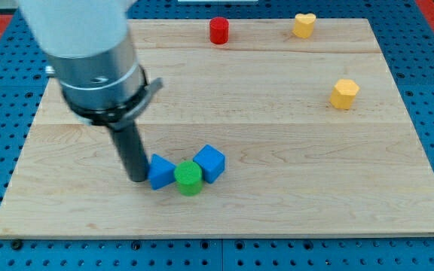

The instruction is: Point your arm at green star

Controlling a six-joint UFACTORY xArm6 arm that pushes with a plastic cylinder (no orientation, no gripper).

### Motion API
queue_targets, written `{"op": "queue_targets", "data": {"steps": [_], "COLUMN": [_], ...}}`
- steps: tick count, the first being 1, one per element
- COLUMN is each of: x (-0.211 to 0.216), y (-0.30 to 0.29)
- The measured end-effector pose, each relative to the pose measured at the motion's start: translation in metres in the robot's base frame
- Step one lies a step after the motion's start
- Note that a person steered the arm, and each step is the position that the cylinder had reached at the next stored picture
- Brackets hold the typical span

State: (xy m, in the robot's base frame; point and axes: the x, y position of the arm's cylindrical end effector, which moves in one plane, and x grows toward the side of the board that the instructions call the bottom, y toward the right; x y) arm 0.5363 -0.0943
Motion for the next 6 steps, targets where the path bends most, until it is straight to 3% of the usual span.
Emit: {"op": "queue_targets", "data": {"steps": [1, 2, 3, 4, 5, 6], "x": [-0.016, -0.109, -0.207, -0.295, -0.344, -0.344], "y": [-0.046, -0.009, 0.076, 0.022, -0.068, -0.071]}}
